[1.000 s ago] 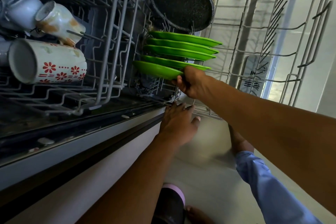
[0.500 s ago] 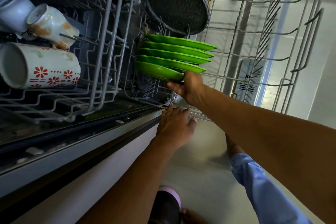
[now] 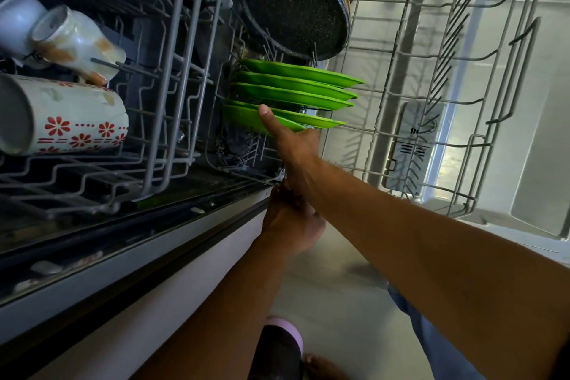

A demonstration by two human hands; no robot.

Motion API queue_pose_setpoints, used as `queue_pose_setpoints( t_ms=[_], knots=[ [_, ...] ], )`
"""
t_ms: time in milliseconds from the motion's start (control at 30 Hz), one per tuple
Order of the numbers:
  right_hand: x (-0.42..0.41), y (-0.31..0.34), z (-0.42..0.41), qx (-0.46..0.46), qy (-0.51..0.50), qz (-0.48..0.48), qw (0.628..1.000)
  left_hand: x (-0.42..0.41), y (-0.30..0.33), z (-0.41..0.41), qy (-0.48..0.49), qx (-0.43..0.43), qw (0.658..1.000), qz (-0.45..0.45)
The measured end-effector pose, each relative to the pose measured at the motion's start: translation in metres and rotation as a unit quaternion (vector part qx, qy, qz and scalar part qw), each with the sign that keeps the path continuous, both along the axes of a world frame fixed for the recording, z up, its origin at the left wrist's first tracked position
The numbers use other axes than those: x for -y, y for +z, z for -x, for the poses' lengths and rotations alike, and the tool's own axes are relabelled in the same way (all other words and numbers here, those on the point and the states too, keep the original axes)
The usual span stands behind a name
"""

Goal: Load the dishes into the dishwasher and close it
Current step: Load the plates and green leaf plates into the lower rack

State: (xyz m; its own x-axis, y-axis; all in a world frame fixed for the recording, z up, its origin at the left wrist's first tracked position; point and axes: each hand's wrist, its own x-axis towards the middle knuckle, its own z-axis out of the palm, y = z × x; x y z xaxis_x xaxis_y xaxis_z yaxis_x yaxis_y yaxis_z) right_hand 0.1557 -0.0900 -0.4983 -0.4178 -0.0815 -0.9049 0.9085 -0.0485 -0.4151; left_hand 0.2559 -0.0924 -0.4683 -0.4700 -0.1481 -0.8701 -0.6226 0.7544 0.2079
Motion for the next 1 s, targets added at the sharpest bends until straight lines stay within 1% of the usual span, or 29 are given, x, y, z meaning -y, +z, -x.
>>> queue_pose_setpoints(
  t_ms=[67, 100, 167, 233, 333, 400, 467, 567, 667, 733, 867, 933, 1000],
  knots=[
    [-0.002, 0.0, -0.004, -0.017, -0.012, -0.005, 1.0, 0.0, 0.0, 0.0, -0.054, 0.009, 0.998, 0.004],
    [-0.003, -0.001, -0.003, -0.022, -0.014, -0.005, 1.0, 0.0, 0.002, -0.001, -0.085, -0.003, 0.996, 0.02],
    [-0.01, 0.0, 0.002, -0.018, 0.005, -0.003, 1.0, -0.001, 0.007, 0.001, -0.098, -0.021, 0.994, 0.038],
    [-0.019, 0.005, 0.008, -0.003, 0.019, 0.026, 0.999, 0.001, 0.01, 0.006, -0.121, -0.026, 0.991, 0.045],
    [-0.038, 0.015, 0.013, 0.008, 0.036, 0.085, 0.996, 0.004, 0.01, 0.014, -0.1, -0.032, 0.994, 0.023],
    [-0.051, 0.02, 0.013, 0.003, 0.066, 0.095, 0.993, 0.006, 0.01, 0.018, -0.093, -0.036, 0.995, 0.014],
    [-0.065, 0.029, 0.013, -0.024, 0.105, 0.057, 0.993, 0.006, 0.017, 0.022, -0.095, -0.036, 0.995, 0.023],
    [-0.095, 0.056, 0.014, -0.123, 0.174, -0.044, 0.976, -0.003, 0.041, 0.028, -0.1, -0.056, 0.993, 0.016],
    [-0.129, 0.108, 0.013, -0.231, 0.237, -0.122, 0.936, -0.021, 0.093, 0.033, -0.098, -0.137, 0.986, -0.009],
    [-0.152, 0.164, 0.008, -0.301, 0.255, -0.156, 0.905, -0.039, 0.15, 0.031, -0.099, -0.201, 0.974, -0.033],
    [-0.187, 0.319, -0.024, -0.42, 0.264, -0.191, 0.847, -0.076, 0.302, -0.005, -0.09, -0.328, 0.937, -0.08],
    [-0.195, 0.396, -0.05, -0.481, 0.249, -0.184, 0.82, -0.086, 0.381, -0.037, -0.082, -0.386, 0.913, -0.104],
    [-0.193, 0.463, -0.082, -0.534, 0.237, -0.173, 0.793, -0.088, 0.445, -0.072, -0.063, -0.433, 0.892, -0.117]
  ],
)
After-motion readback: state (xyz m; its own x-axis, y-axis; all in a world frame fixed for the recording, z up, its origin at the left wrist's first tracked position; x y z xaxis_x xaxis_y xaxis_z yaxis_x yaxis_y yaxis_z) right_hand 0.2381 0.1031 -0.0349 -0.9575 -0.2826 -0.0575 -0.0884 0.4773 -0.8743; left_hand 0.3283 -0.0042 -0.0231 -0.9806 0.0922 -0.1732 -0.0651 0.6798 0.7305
